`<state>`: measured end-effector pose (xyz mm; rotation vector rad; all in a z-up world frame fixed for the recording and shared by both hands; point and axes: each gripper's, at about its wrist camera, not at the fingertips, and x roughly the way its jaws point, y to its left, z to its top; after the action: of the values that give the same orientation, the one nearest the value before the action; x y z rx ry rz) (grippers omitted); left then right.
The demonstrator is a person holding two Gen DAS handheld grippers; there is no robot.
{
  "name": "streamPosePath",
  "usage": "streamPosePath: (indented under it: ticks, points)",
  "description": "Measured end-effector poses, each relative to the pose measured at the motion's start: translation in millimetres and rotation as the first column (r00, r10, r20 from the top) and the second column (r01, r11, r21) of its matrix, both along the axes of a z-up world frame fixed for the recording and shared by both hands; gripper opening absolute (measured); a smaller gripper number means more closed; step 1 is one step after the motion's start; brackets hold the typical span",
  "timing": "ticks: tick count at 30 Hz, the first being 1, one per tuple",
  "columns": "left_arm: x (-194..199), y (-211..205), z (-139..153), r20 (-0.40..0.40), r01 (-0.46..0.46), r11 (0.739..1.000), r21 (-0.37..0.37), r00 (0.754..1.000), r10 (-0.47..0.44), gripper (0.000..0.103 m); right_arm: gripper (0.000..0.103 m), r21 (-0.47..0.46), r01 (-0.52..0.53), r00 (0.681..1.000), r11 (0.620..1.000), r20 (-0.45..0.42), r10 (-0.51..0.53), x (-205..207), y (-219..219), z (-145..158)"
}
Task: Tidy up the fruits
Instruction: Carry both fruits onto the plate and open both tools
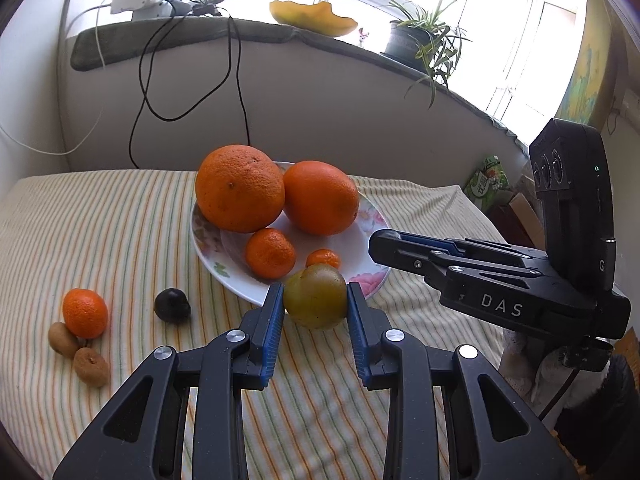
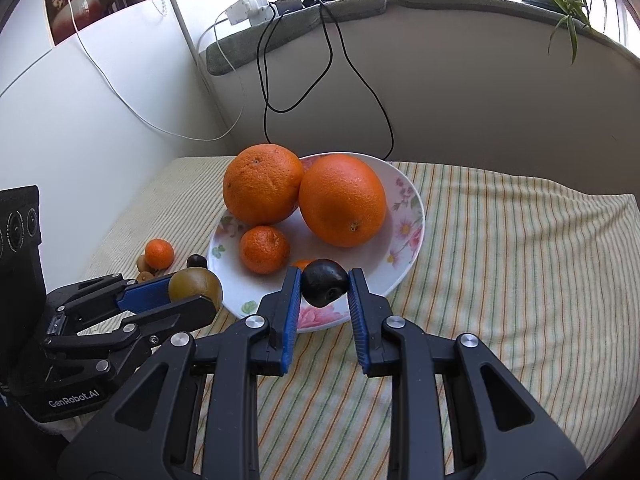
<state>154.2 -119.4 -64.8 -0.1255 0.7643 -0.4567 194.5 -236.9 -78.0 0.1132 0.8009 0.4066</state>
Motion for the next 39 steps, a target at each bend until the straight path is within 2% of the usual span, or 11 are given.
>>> streamPosePath:
  ticks: [14,25,28,29,31,32,33,37,39]
  points:
    - [17,-10,-3,-0.003,0.007,1.0,0.021,1.0,-0.006,0.029,0.025,0.011,-0.007,1.0,1.0,-0.009,0.007,19,0,-8]
    - [18,-15,-4,-0.006,0.012,0.999,0.038,1.0,-0.012,0.03,0.025,0.018,-0.005,1.0,1.0,-0.006,0.005,18,-2,-10]
    - [17,-17,-4,-0.003,0.016,0.999,0.048,1.0,-0.016,0.032,0.025,0.012,0.002,1.0,1.0,0.001,-0.002,16,-3,-9]
    - [16,-18,-3,-0.001,0.017,0.999,0.05,1.0,-0.017,0.041,0.025,0.013,0.004,1.0,1.0,0.001,-0.004,16,-4,-8]
    - [14,-18,-2,0.007,0.014,0.998,0.053,1.0,-0.014,0.055,0.037,0.014,0.014,1.0,1.0,0.004,-0.014,16,-5,-7]
    - [13,-18,-1,0.009,0.014,0.999,0.052,1.0,-0.014,0.056,0.053,0.013,0.023,1.0,1.0,0.011,-0.023,15,-6,-6]
    - [12,-18,-1,0.011,0.014,0.999,0.05,1.0,-0.015,0.056,0.063,0.013,0.033,0.999,0.999,0.02,-0.033,14,-8,-5]
    - [10,-16,-2,0.007,0.006,0.999,0.049,1.0,-0.006,0.056,0.073,0.025,0.054,0.998,0.998,0.026,-0.054,11,-12,-3]
    - [10,-15,-4,0.001,0.004,0.999,0.048,1.0,-0.004,0.056,0.082,0.029,0.063,0.998,0.998,0.027,-0.064,10,-13,-3]
